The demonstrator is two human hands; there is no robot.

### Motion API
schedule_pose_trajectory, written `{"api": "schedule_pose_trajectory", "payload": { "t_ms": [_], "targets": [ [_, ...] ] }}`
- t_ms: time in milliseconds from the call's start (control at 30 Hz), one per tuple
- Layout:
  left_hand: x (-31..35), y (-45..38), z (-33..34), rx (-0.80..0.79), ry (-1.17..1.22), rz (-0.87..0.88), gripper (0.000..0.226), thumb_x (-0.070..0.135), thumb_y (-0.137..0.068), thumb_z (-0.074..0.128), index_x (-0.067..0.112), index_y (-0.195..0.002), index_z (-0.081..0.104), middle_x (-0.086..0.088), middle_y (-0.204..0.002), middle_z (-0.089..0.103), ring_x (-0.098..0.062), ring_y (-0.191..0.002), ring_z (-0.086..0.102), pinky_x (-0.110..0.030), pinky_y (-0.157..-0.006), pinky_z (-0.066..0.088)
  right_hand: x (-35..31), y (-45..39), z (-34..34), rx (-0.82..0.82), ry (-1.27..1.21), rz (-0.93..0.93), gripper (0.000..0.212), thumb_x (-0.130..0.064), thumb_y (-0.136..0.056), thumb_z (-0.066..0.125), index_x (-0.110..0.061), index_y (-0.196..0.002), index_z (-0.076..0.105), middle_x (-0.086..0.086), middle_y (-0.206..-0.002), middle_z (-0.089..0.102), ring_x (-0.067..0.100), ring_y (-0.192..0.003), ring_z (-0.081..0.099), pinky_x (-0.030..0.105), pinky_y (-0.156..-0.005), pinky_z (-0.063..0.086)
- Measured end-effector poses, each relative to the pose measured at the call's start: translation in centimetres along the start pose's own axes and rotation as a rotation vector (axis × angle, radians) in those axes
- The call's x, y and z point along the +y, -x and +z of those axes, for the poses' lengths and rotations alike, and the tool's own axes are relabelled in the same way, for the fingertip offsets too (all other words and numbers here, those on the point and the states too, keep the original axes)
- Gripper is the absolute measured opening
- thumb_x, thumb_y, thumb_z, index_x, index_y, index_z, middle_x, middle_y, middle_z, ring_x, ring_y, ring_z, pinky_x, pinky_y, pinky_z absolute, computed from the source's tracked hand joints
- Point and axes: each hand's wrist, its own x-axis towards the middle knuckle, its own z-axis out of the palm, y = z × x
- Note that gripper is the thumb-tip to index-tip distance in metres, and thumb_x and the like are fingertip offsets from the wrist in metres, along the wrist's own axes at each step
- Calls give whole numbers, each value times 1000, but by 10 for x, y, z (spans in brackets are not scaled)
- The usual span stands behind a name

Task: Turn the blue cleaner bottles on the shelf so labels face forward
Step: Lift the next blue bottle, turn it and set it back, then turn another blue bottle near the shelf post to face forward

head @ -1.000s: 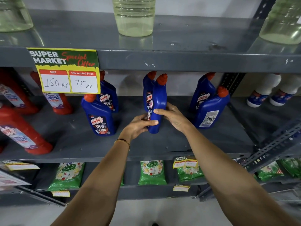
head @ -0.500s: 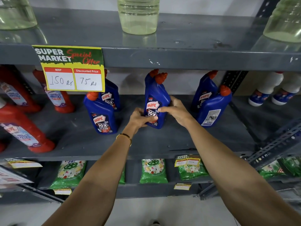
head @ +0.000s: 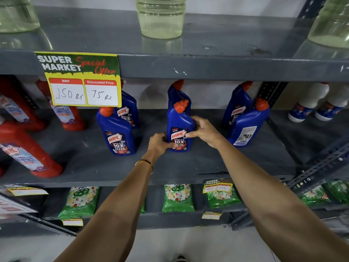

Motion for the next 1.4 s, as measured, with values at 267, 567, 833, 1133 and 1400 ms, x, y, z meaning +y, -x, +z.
{"api": "schedule_pose_trajectory", "payload": {
  "t_ms": [267,567,833,1133,1400],
  "targets": [
    [-4,-2,1,-18,-61,-35,45,19,-65,81,4,-103,64,-15,-107,69,-25,-95,64,-32,-82,51,1,-1,3,-11,8,44,61,8,-72,69,-14,-126,51,10,-122,61,21,-111,58,32,-84,52],
    [1,5,4,9,-131,-68,42,25,-70,76,4,-105,63,-14,-108,68,-25,-95,63,-29,-75,48,3,8,5,44,-7,60,69,8,-74,68,-13,-135,44,10,-131,58,19,-115,57,30,-85,51],
    [-7,36,13,110,-142,-58,40,44,-81,61,7,-97,67,-15,-100,70,-25,-86,62,-29,-69,45,20,35,-3,346,7,104,64,-17,-81,69,-14,-139,41,10,-142,49,24,-130,46,30,-100,38],
    [28,57,64,15,-119,71,41,42,-83,59,5,-99,65,-17,-97,69,-32,-99,60,-28,-75,41,52,83,-42,698,-28,176,51,-25,-85,64,-7,-131,49,11,-135,54,24,-124,51,27,-97,39],
    [82,30,133,-42,-89,88,60,41,-81,63,7,-129,51,-14,-127,60,-26,-122,52,-33,-99,40,77,88,-121,744,15,225,59,-26,-86,64,-8,-137,40,14,-138,51,26,-125,50,32,-97,41]
  ]
}}
